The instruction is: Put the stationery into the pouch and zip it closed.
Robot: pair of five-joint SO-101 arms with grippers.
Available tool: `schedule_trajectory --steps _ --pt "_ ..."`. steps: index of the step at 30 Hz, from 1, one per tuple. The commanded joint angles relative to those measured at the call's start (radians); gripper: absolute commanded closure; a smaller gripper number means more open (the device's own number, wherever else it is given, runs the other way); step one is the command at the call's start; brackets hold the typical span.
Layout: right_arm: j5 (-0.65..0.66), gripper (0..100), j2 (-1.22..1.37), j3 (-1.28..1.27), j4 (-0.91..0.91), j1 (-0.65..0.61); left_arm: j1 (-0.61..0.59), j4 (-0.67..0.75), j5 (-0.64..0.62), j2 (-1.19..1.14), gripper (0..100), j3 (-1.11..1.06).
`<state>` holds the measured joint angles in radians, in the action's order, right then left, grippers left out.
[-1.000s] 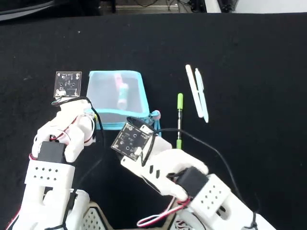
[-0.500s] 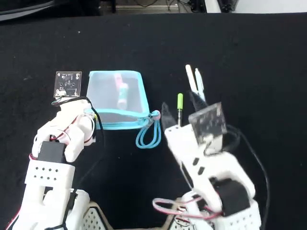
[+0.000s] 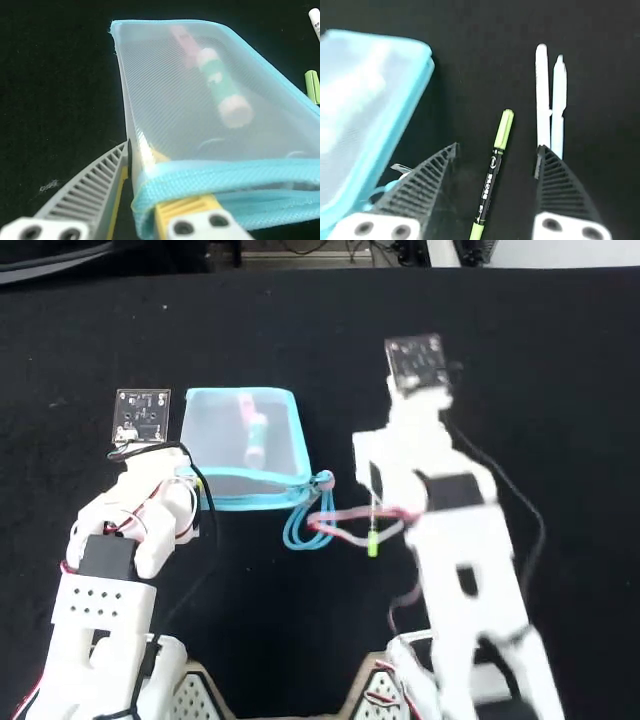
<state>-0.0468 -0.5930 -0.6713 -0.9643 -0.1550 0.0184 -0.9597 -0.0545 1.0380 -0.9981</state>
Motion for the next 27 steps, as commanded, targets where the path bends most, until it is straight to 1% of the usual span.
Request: schedule_trajectory --steps 1,9,14,20,27 --pt "-0.006 77.6 0.242 0.159 -0.006 0.015 -0.005 0.011 -0.009 0.0 97 0.007" --pt "-0.006 77.6 0.538 0.315 -0.006 0.035 -0.005 0.014 -0.009 0.006 97 -0.005" --pt "-0.006 77.6 0.665 0.392 -0.009 0.038 -0.005 0.06 -0.009 0.006 97 -0.035" --pt "-0.006 77.6 0.792 0.522 -0.107 0.041 -0.005 0.061 -0.009 0.006 97 -0.036" --pt "-0.003 77.6 0.983 0.691 -0.121 0.097 -0.005 0.06 -0.009 0.006 97 -0.036"
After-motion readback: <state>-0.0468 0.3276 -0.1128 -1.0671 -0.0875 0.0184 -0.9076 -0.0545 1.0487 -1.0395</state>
